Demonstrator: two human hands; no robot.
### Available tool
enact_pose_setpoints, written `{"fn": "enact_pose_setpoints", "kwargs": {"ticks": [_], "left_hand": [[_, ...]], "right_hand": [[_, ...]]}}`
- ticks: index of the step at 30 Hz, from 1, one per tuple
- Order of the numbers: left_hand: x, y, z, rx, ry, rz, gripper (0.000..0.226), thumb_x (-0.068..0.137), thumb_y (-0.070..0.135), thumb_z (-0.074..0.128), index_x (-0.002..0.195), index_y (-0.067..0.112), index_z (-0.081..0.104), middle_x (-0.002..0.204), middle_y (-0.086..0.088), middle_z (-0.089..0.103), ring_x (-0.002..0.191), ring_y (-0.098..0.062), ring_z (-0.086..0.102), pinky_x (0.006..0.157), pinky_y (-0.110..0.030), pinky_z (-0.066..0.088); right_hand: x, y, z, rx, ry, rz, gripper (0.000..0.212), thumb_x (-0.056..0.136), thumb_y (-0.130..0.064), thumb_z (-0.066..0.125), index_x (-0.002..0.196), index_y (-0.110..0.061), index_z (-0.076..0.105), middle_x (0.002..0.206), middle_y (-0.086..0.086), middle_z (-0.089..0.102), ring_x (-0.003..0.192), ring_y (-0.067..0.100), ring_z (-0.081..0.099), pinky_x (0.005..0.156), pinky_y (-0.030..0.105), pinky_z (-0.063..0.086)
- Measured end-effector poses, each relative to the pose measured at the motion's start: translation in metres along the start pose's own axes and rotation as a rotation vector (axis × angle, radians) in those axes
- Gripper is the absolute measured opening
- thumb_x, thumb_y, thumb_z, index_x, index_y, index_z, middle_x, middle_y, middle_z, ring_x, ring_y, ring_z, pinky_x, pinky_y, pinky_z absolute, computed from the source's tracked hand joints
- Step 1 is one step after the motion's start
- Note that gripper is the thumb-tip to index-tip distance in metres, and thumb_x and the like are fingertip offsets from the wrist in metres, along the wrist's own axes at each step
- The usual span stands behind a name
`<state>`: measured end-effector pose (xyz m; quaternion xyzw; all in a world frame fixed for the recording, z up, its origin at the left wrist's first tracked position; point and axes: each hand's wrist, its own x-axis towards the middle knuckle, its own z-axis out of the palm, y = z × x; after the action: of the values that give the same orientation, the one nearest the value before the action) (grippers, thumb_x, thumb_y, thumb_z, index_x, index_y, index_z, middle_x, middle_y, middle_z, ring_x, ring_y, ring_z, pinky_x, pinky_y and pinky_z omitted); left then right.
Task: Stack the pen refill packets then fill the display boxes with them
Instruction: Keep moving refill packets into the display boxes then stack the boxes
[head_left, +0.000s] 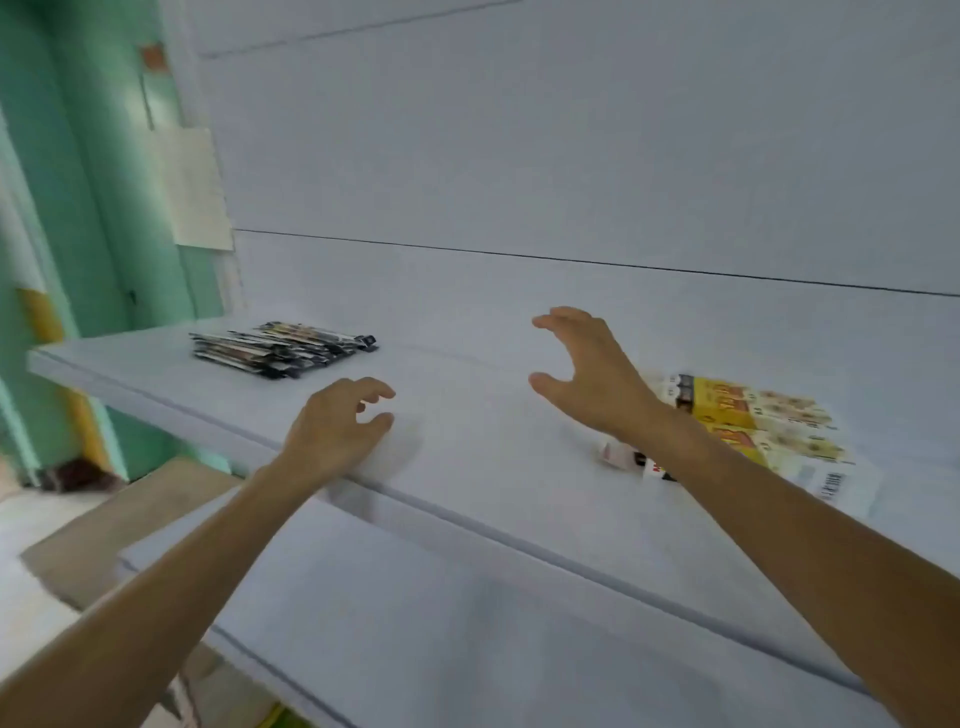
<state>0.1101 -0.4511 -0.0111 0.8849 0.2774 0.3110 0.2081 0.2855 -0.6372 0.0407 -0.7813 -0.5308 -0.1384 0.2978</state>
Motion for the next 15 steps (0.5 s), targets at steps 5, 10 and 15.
{"fn": "enact_pose_setpoints", "kwargs": {"ticks": [5, 10, 15], "left_hand": [[-0.039, -0.077, -0.084, 0.069, 0.138, -0.187, 0.022, 0.088, 0.015, 0.059, 0.109, 0.02, 0.065, 0.112, -0.006, 0.062, 0.097, -0.019, 0.059, 0.08, -0.02, 0.036], [-0.059, -0.141, -0.141, 0.163, 0.23, -0.297, 0.028, 0.087, 0.017, 0.059, 0.115, 0.021, 0.062, 0.117, -0.003, 0.061, 0.099, -0.017, 0.055, 0.084, -0.023, 0.036], [-0.045, -0.212, -0.185, 0.169, 0.219, -0.304, 0.031, 0.088, 0.017, 0.057, 0.119, 0.02, 0.058, 0.122, -0.003, 0.057, 0.097, -0.011, 0.047, 0.089, -0.025, 0.036]], "right_hand": [[0.057, -0.101, 0.065, 0.161, -0.074, -0.178, 0.057, 0.093, -0.027, 0.053, 0.144, -0.019, 0.03, 0.15, -0.003, 0.031, 0.137, 0.016, 0.025, 0.108, 0.024, 0.019], [0.102, -0.177, 0.125, 0.261, -0.127, -0.251, 0.054, 0.091, -0.019, 0.055, 0.142, -0.018, 0.036, 0.145, 0.001, 0.04, 0.132, 0.018, 0.036, 0.109, 0.03, 0.027], [0.145, -0.228, 0.191, 0.214, -0.18, -0.307, 0.053, 0.089, -0.018, 0.056, 0.139, -0.017, 0.039, 0.142, 0.004, 0.041, 0.128, 0.019, 0.04, 0.106, 0.03, 0.03]]}}
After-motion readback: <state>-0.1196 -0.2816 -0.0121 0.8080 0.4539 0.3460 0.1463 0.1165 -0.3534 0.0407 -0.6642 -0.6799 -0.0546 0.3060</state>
